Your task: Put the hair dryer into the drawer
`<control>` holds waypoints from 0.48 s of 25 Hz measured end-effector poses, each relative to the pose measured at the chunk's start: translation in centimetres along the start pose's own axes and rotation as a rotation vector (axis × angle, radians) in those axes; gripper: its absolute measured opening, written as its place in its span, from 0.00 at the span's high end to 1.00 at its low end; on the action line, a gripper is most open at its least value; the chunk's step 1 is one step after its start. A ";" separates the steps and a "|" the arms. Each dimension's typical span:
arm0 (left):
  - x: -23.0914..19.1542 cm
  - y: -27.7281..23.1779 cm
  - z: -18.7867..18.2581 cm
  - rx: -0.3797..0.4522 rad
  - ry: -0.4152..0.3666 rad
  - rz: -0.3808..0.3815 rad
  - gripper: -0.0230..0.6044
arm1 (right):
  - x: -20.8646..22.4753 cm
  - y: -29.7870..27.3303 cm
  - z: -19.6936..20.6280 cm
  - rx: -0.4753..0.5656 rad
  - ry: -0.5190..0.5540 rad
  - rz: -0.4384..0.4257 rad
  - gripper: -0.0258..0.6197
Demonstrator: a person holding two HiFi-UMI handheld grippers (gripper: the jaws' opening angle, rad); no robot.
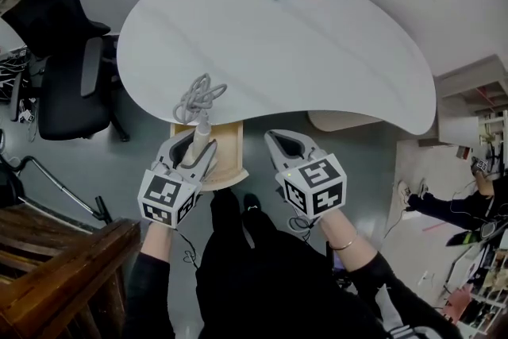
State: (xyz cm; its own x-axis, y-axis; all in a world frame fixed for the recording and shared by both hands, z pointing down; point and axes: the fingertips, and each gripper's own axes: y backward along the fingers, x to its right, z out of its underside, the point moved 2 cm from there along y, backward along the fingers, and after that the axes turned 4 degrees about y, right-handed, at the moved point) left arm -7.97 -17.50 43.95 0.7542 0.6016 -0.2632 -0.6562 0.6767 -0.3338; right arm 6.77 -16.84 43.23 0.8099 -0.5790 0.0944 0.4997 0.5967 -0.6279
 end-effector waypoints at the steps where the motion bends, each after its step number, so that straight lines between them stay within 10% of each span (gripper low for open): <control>1: 0.1 -0.2 0.2 -0.005 -0.003 0.010 0.68 | 0.0 -0.1 0.0 -0.003 0.000 0.004 0.96; 12: 0.4 -1.9 2.0 -0.043 -0.041 0.127 0.68 | 0.4 -1.1 0.2 -0.043 -0.001 0.044 0.96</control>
State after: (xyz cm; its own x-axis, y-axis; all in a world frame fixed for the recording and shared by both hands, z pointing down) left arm -6.51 -17.66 46.30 0.6630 0.6988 -0.2687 -0.7442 0.5757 -0.3388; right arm 6.57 -17.62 44.08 0.8312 -0.5520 0.0663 0.4497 0.5976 -0.6638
